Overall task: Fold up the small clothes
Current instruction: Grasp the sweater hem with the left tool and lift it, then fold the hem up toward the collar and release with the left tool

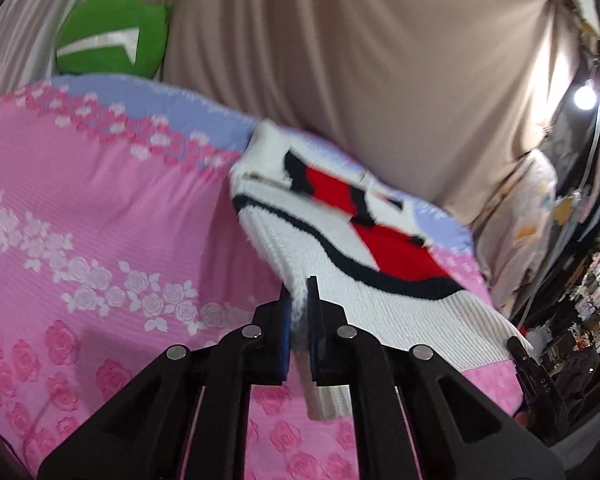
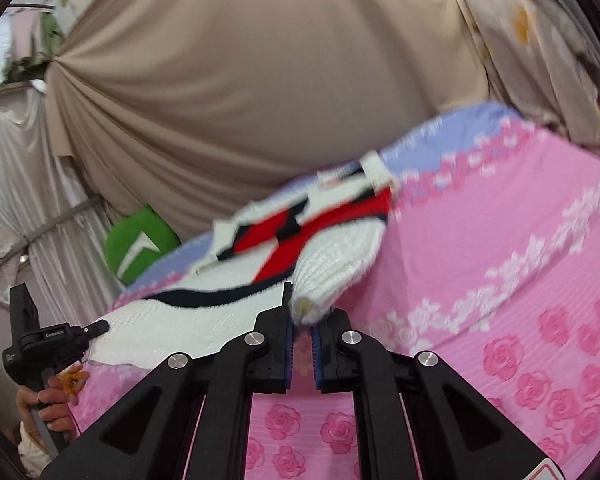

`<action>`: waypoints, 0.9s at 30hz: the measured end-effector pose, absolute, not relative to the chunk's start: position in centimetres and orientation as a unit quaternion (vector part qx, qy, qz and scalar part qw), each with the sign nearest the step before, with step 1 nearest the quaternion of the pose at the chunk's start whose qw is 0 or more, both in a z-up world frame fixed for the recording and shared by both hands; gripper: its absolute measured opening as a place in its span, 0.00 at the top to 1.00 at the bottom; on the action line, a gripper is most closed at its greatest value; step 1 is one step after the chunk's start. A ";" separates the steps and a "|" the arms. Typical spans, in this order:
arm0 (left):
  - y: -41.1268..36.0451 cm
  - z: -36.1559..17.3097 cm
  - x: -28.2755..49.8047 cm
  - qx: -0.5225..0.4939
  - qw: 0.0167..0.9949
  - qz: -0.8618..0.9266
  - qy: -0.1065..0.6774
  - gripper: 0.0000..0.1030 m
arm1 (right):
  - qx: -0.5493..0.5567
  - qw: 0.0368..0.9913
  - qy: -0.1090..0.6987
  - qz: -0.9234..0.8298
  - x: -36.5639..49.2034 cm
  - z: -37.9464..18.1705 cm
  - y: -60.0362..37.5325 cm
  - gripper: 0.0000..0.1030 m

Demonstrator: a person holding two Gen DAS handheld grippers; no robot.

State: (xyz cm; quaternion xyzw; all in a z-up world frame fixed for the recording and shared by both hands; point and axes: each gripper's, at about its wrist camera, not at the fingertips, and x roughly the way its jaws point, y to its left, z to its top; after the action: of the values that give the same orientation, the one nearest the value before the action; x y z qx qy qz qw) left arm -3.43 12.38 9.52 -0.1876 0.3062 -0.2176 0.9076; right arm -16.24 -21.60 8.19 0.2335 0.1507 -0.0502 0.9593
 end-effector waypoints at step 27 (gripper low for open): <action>6.8 6.7 10.1 -0.111 0.920 -0.122 0.355 0.95 | 0.302 0.932 0.180 -0.091 -5.4 8.2 -29.2 0.93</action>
State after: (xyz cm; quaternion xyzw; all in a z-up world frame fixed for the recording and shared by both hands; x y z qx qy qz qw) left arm 10.15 6.75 6.65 -0.1110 0.3548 -0.1217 0.9203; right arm -5.37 -29.18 8.22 0.3017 0.1797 -0.0906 0.9319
